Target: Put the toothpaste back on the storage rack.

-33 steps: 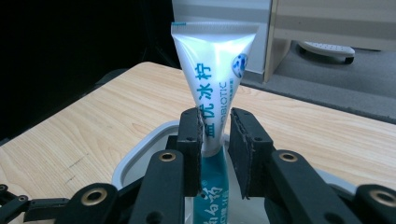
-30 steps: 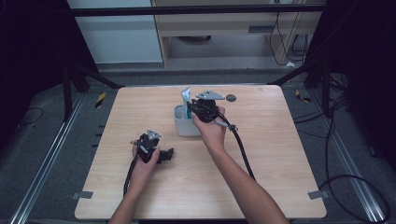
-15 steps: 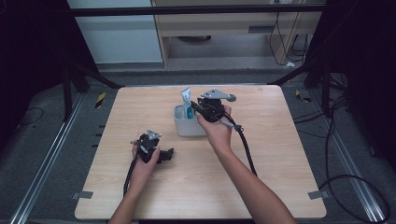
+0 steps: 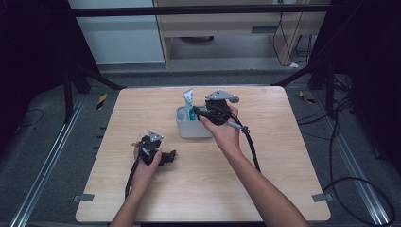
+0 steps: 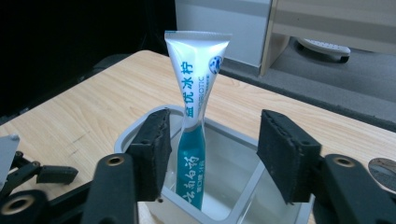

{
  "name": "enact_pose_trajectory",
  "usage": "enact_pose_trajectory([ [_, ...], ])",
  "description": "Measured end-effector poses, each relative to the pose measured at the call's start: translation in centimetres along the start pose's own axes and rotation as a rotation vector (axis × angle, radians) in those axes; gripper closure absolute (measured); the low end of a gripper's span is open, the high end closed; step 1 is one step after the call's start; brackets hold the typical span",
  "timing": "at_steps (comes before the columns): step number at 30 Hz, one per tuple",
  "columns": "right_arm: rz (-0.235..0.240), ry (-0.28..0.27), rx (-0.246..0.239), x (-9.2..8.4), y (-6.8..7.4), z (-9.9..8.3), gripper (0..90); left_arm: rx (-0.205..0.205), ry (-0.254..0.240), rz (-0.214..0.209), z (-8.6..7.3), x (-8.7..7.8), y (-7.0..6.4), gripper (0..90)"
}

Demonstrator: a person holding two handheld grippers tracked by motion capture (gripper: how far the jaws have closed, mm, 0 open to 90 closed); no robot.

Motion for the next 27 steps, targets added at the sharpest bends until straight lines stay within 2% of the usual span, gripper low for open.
enact_pose_trajectory([
  [12,0.008,0.028,-0.061,-0.8,-1.0,-0.6,26.7,0.0,0.0,0.0,0.0,0.0,0.0,0.0],
  [17,-0.012,0.046,-0.102,-1.1,-1.7,-0.9,19.1,0.001,0.0,0.0,0.0,0.0,0.0,0.0],
  [27,-0.036,0.079,-0.099,-1.9,-3.7,-1.8,13.0,-0.001,0.0,0.0,0.0,0.0,0.0,0.0],
])
Point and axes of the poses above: each handheld gripper's, and its own axes: x roughly forward along the jaws, z roughly out of its top, y roughly to its left, the point moved 9 cm from there along x, roughly forward along the jaws, and after that the axes turned 14 degrees about -z, right-handed, at the moved point
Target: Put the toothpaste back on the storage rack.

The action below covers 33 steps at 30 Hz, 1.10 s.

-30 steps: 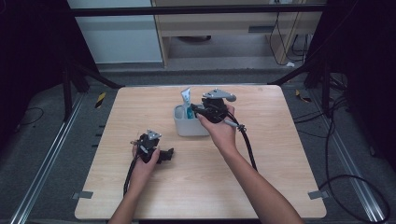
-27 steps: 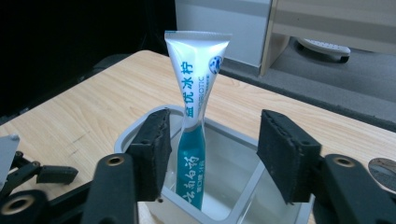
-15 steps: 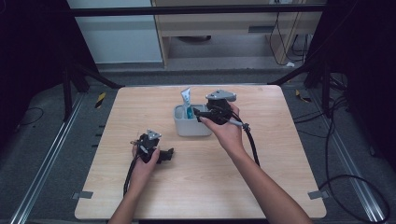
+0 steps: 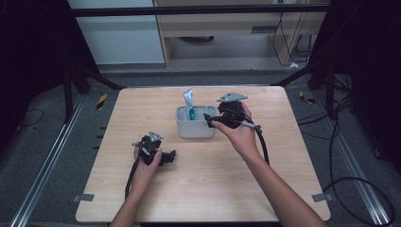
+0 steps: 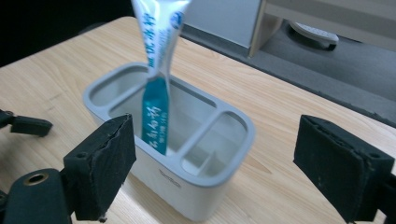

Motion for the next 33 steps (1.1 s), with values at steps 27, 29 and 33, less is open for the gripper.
enact_pose_trajectory([
  [27,-0.043,0.036,0.02,-1.6,-3.7,-2.7,9.3,0.001,0.001,0.001,0.0,0.0,0.0,0.0],
  [29,-0.053,0.042,0.022,-1.7,-4.3,-3.2,9.3,0.001,0.002,0.001,0.0,0.0,0.0,0.0],
  [33,-0.065,0.049,0.033,-1.9,-5.2,-4.1,9.3,-0.001,0.0,0.0,0.0,0.0,0.0,0.0],
])
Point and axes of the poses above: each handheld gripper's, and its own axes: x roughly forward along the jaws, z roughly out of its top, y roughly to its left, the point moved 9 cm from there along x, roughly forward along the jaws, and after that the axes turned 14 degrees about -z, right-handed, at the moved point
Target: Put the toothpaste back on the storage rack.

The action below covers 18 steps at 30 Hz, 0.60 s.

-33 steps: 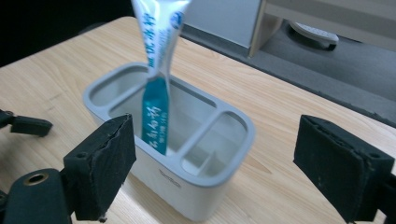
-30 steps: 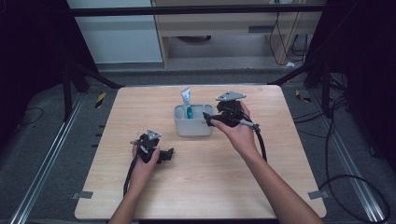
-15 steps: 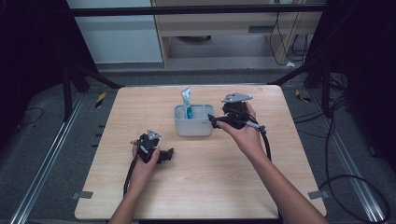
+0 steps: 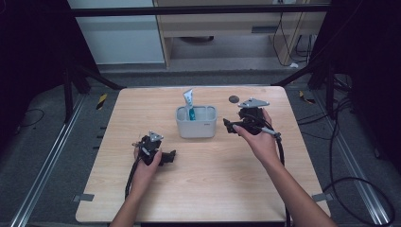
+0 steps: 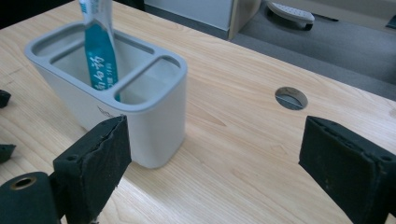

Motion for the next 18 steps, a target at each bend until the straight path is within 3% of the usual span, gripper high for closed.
enact_pose_trajectory([
  [10,-0.026,0.02,0.016,-0.5,-2.1,-1.9,8.8,0.002,0.003,0.0,0.0,0.0,0.0,0.0],
  [18,-0.062,0.085,-0.015,-0.5,-3.4,-4.4,7.4,0.001,0.002,0.0,0.0,0.0,0.0,0.0],
])
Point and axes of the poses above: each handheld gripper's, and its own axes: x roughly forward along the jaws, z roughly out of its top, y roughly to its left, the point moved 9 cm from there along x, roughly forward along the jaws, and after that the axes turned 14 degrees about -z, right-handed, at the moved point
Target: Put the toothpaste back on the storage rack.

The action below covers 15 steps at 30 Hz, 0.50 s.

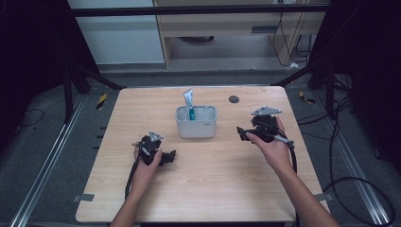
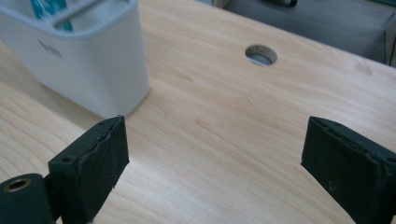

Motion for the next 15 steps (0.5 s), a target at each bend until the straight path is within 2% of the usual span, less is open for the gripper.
enact_pose_trajectory([
  [3,0.001,0.027,0.007,0.3,-0.3,-0.9,8.0,0.0,0.0,0.0,0.0,0.0,0.0,0.0],
  [15,-0.006,0.077,0.024,1.4,-0.5,-3.8,9.3,0.002,0.003,0.0,0.0,0.0,0.0,0.0],
])
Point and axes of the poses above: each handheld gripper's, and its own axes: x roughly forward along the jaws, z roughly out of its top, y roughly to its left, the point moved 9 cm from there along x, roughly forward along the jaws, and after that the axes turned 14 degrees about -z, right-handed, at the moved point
